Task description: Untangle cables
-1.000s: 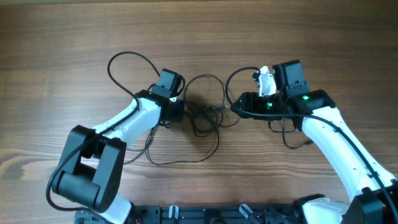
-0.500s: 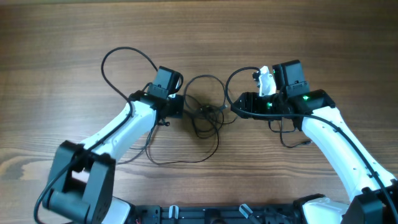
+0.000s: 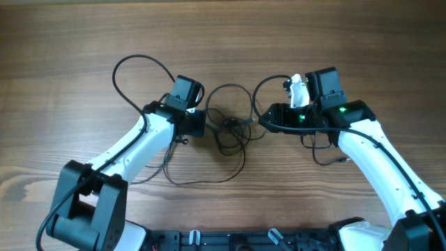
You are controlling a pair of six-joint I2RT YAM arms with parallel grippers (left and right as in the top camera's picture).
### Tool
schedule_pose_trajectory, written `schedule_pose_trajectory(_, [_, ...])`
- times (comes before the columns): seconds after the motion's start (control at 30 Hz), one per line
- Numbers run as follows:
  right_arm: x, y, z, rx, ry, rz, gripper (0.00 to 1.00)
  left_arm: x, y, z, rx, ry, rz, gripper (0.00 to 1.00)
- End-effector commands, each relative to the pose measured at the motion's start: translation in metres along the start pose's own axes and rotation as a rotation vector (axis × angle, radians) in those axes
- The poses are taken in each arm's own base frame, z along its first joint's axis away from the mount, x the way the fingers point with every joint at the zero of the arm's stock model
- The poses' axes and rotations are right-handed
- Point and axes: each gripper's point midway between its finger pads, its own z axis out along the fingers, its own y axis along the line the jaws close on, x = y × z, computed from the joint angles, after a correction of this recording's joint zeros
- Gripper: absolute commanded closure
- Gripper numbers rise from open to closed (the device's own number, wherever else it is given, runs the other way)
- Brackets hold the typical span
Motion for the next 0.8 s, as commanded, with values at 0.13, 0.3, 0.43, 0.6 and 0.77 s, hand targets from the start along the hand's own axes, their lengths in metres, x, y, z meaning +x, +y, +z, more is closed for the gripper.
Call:
schedule_pose_trajectory(0.13, [-0.003,0.001,0.001,0.006,-0.006,-0.003,0.37,0.009,-0.001,0.019,-0.006,0.056,0.007,0.45])
schedule_pose_trajectory(0.3, [-0.005,-0.002,0.001,0.024,-0.012,-0.004,0.37,0.017,0.0,0.031,-0.016,0.095,0.009,0.51])
schedule_pose_trajectory(0.43, [-0.005,-0.002,0.001,0.023,-0.012,-0.004,0.37,0.017,0.0,0.031,-0.016,0.096,0.009,0.58])
schedule_pose_trajectory(0.6, [-0.005,-0.002,0.001,0.024,-0.012,-0.003,0.37,0.016,0.0,0.031,-0.015,0.094,0.009,0.89])
schedule_pose_trajectory(0.77, [-0.005,-0.002,0.001,0.024,-0.012,-0.004,0.37,0.013,-0.001,0.03,-0.013,0.085,0.008,0.96])
